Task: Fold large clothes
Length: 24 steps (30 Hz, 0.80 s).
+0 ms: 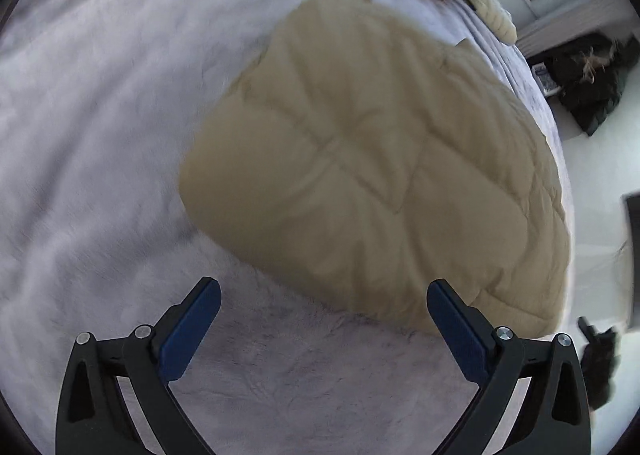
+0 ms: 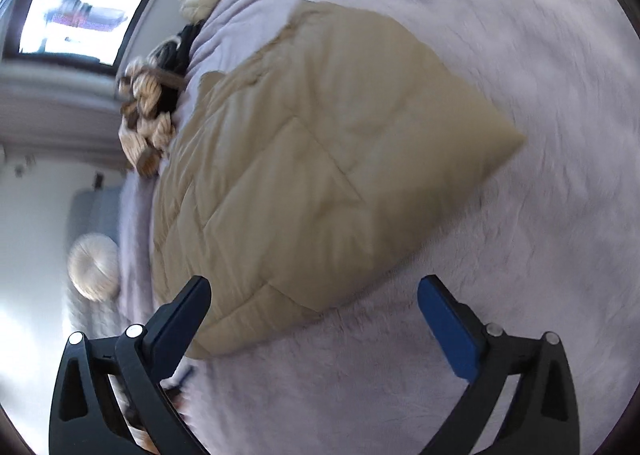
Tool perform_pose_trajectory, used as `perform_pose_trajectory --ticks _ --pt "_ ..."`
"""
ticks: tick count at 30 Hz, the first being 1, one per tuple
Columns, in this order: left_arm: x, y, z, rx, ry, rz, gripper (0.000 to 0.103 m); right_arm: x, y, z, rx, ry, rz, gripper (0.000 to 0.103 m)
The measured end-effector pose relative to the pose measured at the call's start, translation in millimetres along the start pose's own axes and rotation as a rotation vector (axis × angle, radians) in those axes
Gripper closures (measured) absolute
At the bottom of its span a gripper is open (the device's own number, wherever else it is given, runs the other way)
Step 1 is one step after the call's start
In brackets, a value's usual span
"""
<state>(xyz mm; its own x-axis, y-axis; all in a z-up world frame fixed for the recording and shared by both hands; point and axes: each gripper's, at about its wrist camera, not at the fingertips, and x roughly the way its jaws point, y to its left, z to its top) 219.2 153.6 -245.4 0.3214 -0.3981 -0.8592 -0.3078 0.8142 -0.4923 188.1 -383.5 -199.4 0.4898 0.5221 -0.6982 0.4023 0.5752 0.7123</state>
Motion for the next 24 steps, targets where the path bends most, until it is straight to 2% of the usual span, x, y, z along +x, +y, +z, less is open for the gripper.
perform_pose_trajectory --ticks 3,5,10,14,19,20,21,22,23,24 --pt "9.2 13.6 2.5 -0.104 0.001 -0.123 0.000 8.3 -9.1 3.4 0.046 0.009 0.069 0.000" --pt "13.2 13.9 6.0 -0.128 -0.022 -0.168 0.000 14.3 -13.8 5.6 0.066 0.004 0.093 0.000" --pt "27.0 2.3 18.5 -0.099 -0.061 -0.166 0.000 40.3 -27.6 10.9 0.152 0.014 0.222 0.000" --pt "38.5 3.2 27.3 -0.149 -0.090 -0.179 0.000 67.6 -33.3 15.9 0.192 0.028 0.264 0.000" --pt "43.8 4.0 32.3 -0.158 -0.114 -0.170 0.001 83.9 -28.2 21.7 0.207 -0.011 0.284 0.000" --pt "42.0 3.8 31.9 -0.155 -0.124 -0.169 0.010 85.0 -27.7 21.8 0.210 -0.014 0.286 0.000" --pt "40.0 4.6 32.2 -0.153 -0.134 -0.166 0.015 83.6 -29.2 20.1 0.214 -0.015 0.285 0.000" --pt "38.0 4.4 32.3 -0.150 -0.138 -0.164 0.026 83.4 -29.5 19.2 0.217 -0.013 0.285 0.001" --pt "35.3 4.3 32.5 -0.142 -0.143 -0.173 0.040 83.2 -29.6 18.7 0.221 -0.011 0.281 0.003" --pt "32.1 2.9 32.9 -0.127 -0.147 -0.183 0.047 82.4 -30.3 17.7 0.227 -0.008 0.266 0.010"
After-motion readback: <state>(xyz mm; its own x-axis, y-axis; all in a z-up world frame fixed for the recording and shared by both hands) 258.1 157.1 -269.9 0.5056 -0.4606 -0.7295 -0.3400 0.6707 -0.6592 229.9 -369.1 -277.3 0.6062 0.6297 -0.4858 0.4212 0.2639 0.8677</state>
